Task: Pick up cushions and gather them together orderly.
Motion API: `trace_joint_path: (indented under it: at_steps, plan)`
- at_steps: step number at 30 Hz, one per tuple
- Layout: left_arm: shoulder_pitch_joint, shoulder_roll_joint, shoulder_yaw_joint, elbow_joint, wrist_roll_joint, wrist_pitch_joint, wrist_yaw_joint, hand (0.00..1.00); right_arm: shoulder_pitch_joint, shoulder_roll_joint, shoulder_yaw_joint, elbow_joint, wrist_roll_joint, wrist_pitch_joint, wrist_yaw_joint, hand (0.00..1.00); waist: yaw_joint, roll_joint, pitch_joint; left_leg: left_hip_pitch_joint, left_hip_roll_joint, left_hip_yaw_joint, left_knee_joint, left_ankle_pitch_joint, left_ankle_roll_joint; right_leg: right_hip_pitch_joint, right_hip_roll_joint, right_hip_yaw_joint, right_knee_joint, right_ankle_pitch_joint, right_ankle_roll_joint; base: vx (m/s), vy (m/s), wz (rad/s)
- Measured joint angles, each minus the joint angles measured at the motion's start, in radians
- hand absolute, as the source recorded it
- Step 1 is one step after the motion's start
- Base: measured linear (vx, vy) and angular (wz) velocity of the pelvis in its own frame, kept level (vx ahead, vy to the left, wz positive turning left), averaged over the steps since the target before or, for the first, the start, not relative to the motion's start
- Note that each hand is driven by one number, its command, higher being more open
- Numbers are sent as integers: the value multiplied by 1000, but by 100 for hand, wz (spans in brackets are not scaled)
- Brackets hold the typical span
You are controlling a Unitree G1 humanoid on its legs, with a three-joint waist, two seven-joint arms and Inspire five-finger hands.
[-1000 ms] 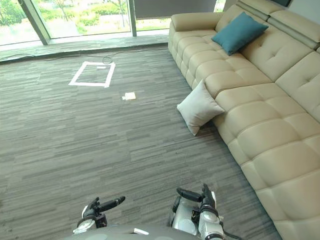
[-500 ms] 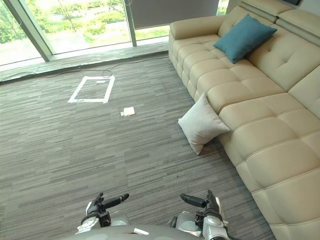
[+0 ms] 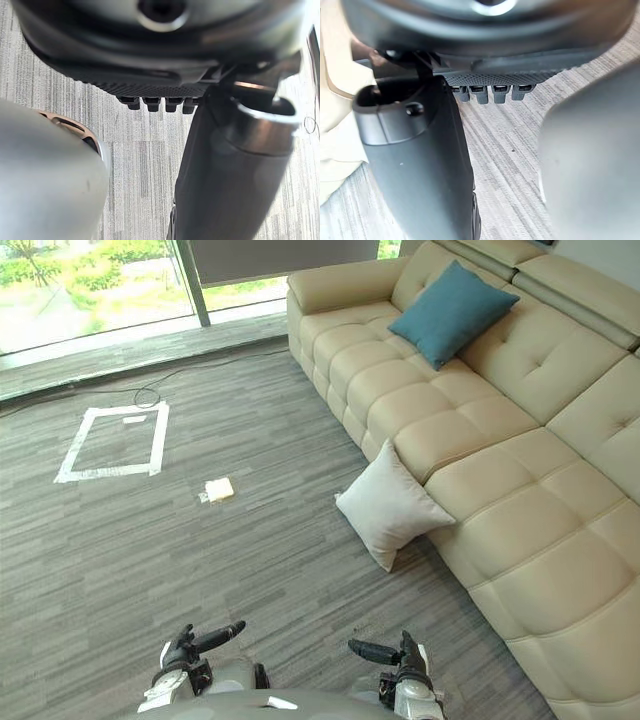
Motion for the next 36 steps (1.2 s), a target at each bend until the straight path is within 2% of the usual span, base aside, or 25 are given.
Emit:
trace_joint_path:
  at_steps: [2,3,5,6,7,8,9,10,12,13,14,15,16,17,19,20,21,24,25,27,29,30,32,35,36]
  plan:
    - [1,2,-28,11,2,0,-1,100,-1,-5,3,-17,-2,-4,1,100,-4,9,3,82,16,29,-70,10,-18,-83,4,-87,-13,-46,-32,399,-108,-32]
    - [5,1,-35,12,3,1,0,100,-7,-6,2,-25,-2,-6,0,100,-12,13,3,121,32,47,-93,13,-24,-123,16,-136,-89,-64,-51,479,-219,-34]
    - [13,7,-37,12,8,1,-2,100,-14,-1,6,-25,-3,-6,-1,100,-22,4,1,160,41,52,-101,11,-47,-140,39,-183,-306,-27,-57,422,-243,-21]
    - [10,15,-37,29,14,1,-6,100,-9,0,9,-25,5,-8,5,100,-26,3,0,184,45,47,-105,-2,-90,-118,60,-205,-408,20,-145,411,-253,-30]
    - [0,-13,-47,44,23,1,-9,100,-23,-25,2,-13,-5,-6,0,100,-21,45,-9,180,73,25,-118,-4,-96,-113,105,-209,-426,13,-157,388,-233,-33]
    - [-3,-18,-59,44,30,1,-17,100,-23,-33,-4,-14,-5,-8,-4,100,-23,60,-8,177,68,10,-132,1,-99,-112,117,-208,-430,7,-166,329,-184,-35]
    - [-6,-29,-63,44,50,-2,-25,100,-24,-28,-36,-13,1,-4,-6,100,-26,61,-6,171,58,16,-131,24,-96,-104,124,-208,-425,-17,-172,233,-144,-11]
    - [-12,-27,-60,44,59,-1,-27,100,-25,-17,-50,-13,1,-1,-9,100,-30,60,-4,172,65,8,-84,53,-119,-79,123,-210,-424,-43,-166,215,-158,-5]
    - [-13,-23,-51,37,59,-1,-22,100,-17,-17,-48,-14,0,0,-8,100,-35,51,3,134,88,-40,61,81,-143,-29,130,-211,-437,-74,-158,173,-163,1]
    - [-6,-27,-30,25,59,-1,-21,100,-11,-13,-37,-13,0,2,-7,100,-34,48,4,62,124,-90,254,136,-179,14,146,-211,-454,-87,-158,243,-147,-15]
    - [6,-32,-13,8,57,-1,-21,100,-8,-16,-29,-13,-2,3,-7,100,-32,60,4,-12,153,-131,431,146,-196,51,165,-208,-474,-100,-160,228,-98,-20]
    - [9,-32,-12,4,56,-1,-21,100,-7,-18,-28,-13,-2,3,-8,100,-32,63,6,-43,163,-144,488,133,-193,65,175,-205,-485,-110,-158,165,24,-25]
    - [12,-32,-3,-13,53,-1,-21,100,-5,-18,-28,-10,0,5,-9,100,-31,64,6,-105,172,-146,555,101,-174,94,192,-198,-512,-113,-159,156,70,-29]
    - [12,-34,12,-35,47,-2,-20,100,-1,-14,-28,-6,1,6,-9,100,-24,56,8,-152,168,-139,546,62,-152,117,203,-181,-539,-110,-156,161,92,-39]
    - [14,-40,26,-50,40,-2,-20,100,0,-8,-28,0,2,7,-14,100,-18,43,8,-182,147,-139,451,28,-120,134,204,-155,-556,-104,-156,197,143,-53]
    - [15,-39,27,-51,36,-2,-20,100,-1,-5,-28,1,3,7,-20,100,-15,39,9,-203,122,-156,332,6,-109,148,202,-120,-569,-102,-152,268,217,-82]
    - [11,-38,27,-53,36,-2,-20,100,-2,-4,-28,3,4,7,-24,100,-13,35,11,-238,81,-208,219,6,-107,150,190,-80,-573,-107,-137,241,211,-81]
    - [5,-38,26,-49,36,-10,-14,100,-3,-8,-25,6,12,8,-30,100,-11,36,12,-290,29,-298,71,47,-96,151,172,-12,-562,-133,-87,247,265,-72]
    - [6,-38,26,-44,33,-16,-10,100,1,-14,-15,9,14,8,-30,100,-1,42,7,-278,22,-297,70,141,-100,148,172,35,-542,-151,-59,381,400,-88]
    - [0,-15,24,-28,31,-21,-2,100,8,0,17,25,19,8,-27,100,2,6,-20,-269,8,-216,121,59,-73,153,156,135,-583,-148,-34,426,393,-88]
    - [-3,-2,22,-18,39,-20,-5,100,12,12,19,25,19,8,-27,100,2,-10,-30,-264,4,-176,155,19,-59,160,147,186,-600,-142,-23,345,265,-57]
    - [-7,4,17,-5,39,-18,-5,100,14,17,14,26,18,9,-28,100,1,-16,-34,-247,-5,-156,152,8,-50,159,134,204,-598,-130,-4,347,240,-53]
    - [-10,8,8,11,39,-15,-4,100,15,19,12,25,17,9,-27,100,4,-25,-42,-201,-16,-114,116,-2,-36,139,116,219,-552,-105,7,351,229,-56]
    - [-5,7,-44,17,39,-11,0,100,-1,-4,10,6,1,7,-17,100,1,5,-23,-61,-28,-39,-8,-5,-29,-28,97,208,-204,28,17,232,126,-61]
    - [-5,8,-63,17,39,-11,1,100,-2,-6,8,-4,0,4,-19,100,-2,16,-17,-22,-28,-33,-32,-5,-29,-62,95,192,-129,16,11,250,2,-34]
